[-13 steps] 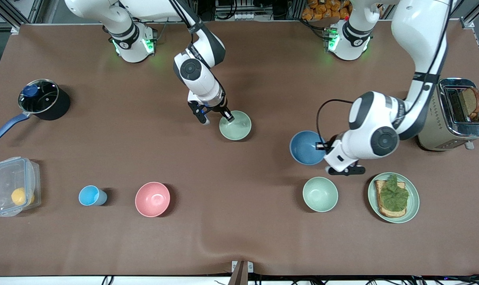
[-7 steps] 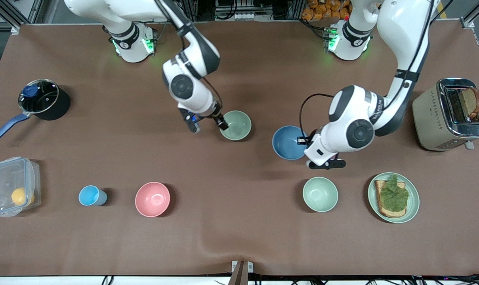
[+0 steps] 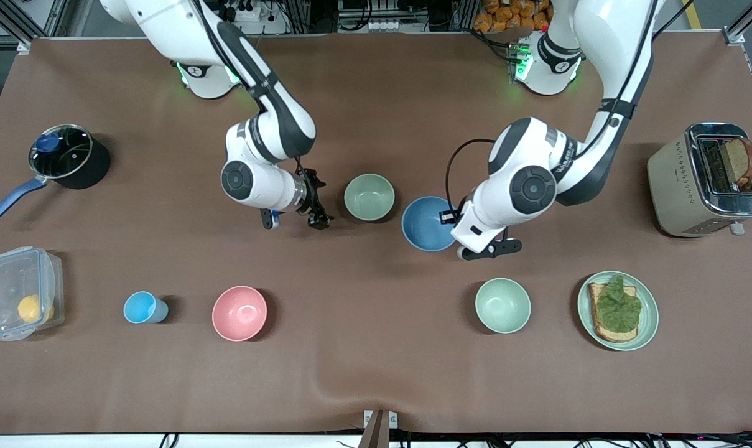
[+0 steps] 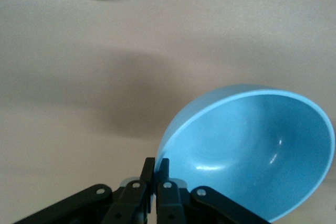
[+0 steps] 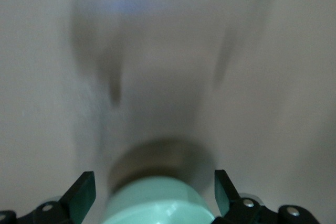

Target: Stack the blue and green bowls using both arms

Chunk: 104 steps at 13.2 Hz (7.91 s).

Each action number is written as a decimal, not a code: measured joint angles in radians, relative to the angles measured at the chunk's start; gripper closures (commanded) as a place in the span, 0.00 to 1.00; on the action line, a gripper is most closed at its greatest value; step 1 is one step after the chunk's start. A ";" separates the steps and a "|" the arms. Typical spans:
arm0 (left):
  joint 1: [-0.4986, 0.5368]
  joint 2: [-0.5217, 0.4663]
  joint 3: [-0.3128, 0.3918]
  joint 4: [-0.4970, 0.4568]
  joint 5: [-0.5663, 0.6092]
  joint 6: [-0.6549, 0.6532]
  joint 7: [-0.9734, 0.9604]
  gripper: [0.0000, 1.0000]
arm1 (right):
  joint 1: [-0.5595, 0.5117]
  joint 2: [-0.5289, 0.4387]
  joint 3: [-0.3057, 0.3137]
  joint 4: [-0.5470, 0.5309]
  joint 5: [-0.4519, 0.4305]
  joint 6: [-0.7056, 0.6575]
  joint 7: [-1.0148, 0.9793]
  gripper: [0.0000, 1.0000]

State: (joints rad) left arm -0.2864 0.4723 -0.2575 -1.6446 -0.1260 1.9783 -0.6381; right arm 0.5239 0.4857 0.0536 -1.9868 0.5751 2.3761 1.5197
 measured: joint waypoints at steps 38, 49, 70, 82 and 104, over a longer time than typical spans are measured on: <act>-0.285 0.103 -0.004 -0.118 -0.027 0.298 -0.291 1.00 | 0.047 0.054 0.017 -0.012 0.167 0.126 0.000 0.00; -0.279 0.106 -0.001 -0.104 -0.027 0.306 -0.354 0.00 | 0.047 0.046 0.016 -0.012 0.167 0.110 -0.006 0.00; 0.266 -0.344 0.029 0.150 0.137 -0.341 0.098 0.00 | -0.309 -0.200 -0.275 0.212 -0.433 -0.778 -1.094 0.00; 0.304 -0.410 0.115 0.158 0.137 -0.455 0.387 0.00 | -0.419 -0.381 -0.258 0.303 -0.483 -0.688 -1.610 0.00; 0.302 -0.445 0.115 0.158 0.137 -0.490 0.422 0.00 | -0.570 -0.483 -0.007 0.207 -0.537 -0.505 -1.662 0.00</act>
